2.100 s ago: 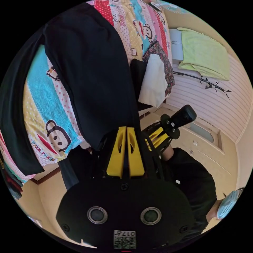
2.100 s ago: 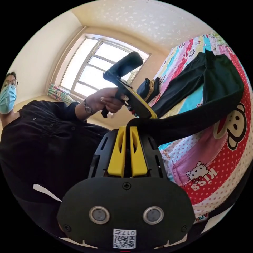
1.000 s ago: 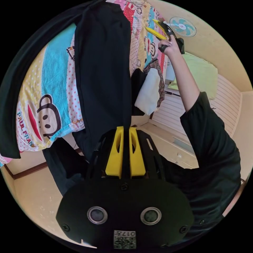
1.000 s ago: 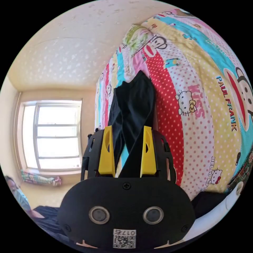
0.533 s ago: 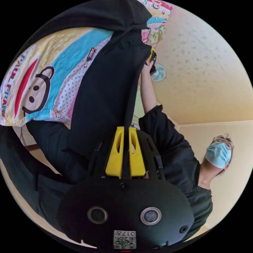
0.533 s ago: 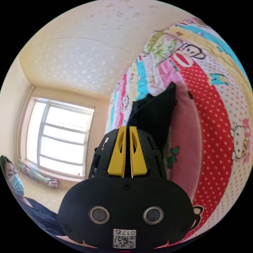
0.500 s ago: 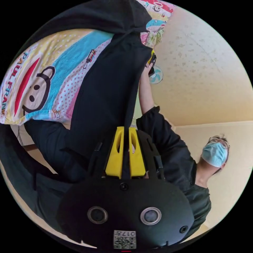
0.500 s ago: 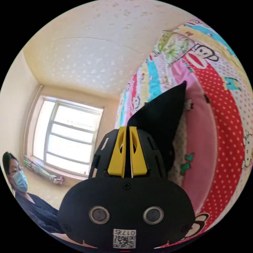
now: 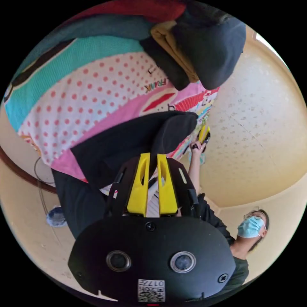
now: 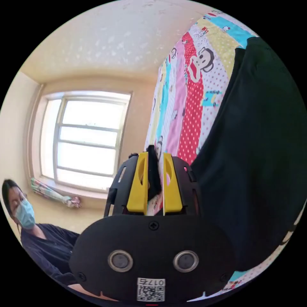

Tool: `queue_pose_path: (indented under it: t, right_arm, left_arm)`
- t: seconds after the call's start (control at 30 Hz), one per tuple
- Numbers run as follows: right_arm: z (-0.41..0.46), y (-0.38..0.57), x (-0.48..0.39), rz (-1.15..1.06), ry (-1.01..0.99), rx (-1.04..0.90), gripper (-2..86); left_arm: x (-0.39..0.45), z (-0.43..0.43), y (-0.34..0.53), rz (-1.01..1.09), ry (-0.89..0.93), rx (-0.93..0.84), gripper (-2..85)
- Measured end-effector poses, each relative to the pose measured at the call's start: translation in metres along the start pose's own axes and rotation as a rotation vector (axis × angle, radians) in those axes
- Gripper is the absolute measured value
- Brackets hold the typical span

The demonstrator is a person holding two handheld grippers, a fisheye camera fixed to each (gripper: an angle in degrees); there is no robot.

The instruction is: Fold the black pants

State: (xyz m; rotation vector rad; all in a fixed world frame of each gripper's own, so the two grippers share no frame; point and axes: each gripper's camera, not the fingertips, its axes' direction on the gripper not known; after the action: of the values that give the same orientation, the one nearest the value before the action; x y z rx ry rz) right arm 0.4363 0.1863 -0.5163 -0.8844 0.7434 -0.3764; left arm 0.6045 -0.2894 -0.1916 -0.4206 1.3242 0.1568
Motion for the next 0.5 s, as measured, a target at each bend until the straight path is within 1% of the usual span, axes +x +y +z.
queue_pose_path:
  t: [0.07, 0.1, 0.13, 0.17, 0.2, 0.23, 0.27, 0.33, 0.37, 0.4, 0.43, 0.47, 0.5]
  right_arm:
    - [0.003, 0.071, -0.011, -0.059, 0.182, -0.123, 8.8]
    - [0.001, 0.092, -0.012, -0.057, 0.224, -0.135, 9.0]
    - [-0.002, 0.136, -0.009, -0.013, 0.294, -0.157, 9.3]
    - [-0.004, 0.179, -0.001, 0.056, 0.334, -0.176, 9.5]
    - [-0.005, 0.201, 0.004, 0.099, 0.345, -0.181, 9.7]
    - [-0.002, 0.243, 0.015, 0.187, 0.348, -0.191, 10.0]
    - [0.006, 0.283, 0.028, 0.277, 0.343, -0.214, 10.4]
    - [0.027, 0.333, 0.046, 0.412, 0.352, -0.255, 11.0]
    - [0.046, 0.359, 0.053, 0.469, 0.305, -0.264, 11.2]
    - [0.054, 0.368, 0.054, 0.487, 0.267, -0.252, 10.9]
    - [0.065, 0.380, 0.053, 0.530, 0.221, -0.190, 10.3]
    - [0.069, 0.385, 0.048, 0.563, 0.212, -0.137, 6.8]
    - [0.074, 0.385, 0.047, 0.572, 0.184, -0.166, 5.0]
  left_arm:
    - [0.009, -0.005, -0.017, 0.023, -0.082, -0.032, 6.9]
    - [0.021, -0.006, -0.025, 0.070, -0.146, -0.051, 7.7]
    - [0.035, -0.005, -0.032, 0.138, -0.231, -0.070, 9.3]
    - [0.042, -0.003, -0.035, 0.170, -0.276, -0.083, 10.0]
    - [0.056, 0.003, -0.041, 0.239, -0.366, -0.118, 12.1]
    - [0.068, 0.013, -0.047, 0.303, -0.454, -0.168, 13.5]
    - [0.073, 0.019, -0.050, 0.331, -0.500, -0.195, 13.7]
    - [0.080, 0.049, -0.062, 0.407, -0.698, -0.326, 14.0]
    - [0.078, 0.058, -0.065, 0.413, -0.745, -0.369, 13.7]
    - [0.078, 0.072, -0.067, 0.443, -0.811, -0.432, 13.3]
    - [0.084, 0.079, -0.066, 0.490, -0.874, -0.448, 11.9]
    - [0.087, 0.082, -0.065, 0.509, -0.911, -0.461, 11.2]
    - [0.093, 0.088, -0.063, 0.544, -0.957, -0.525, 7.9]
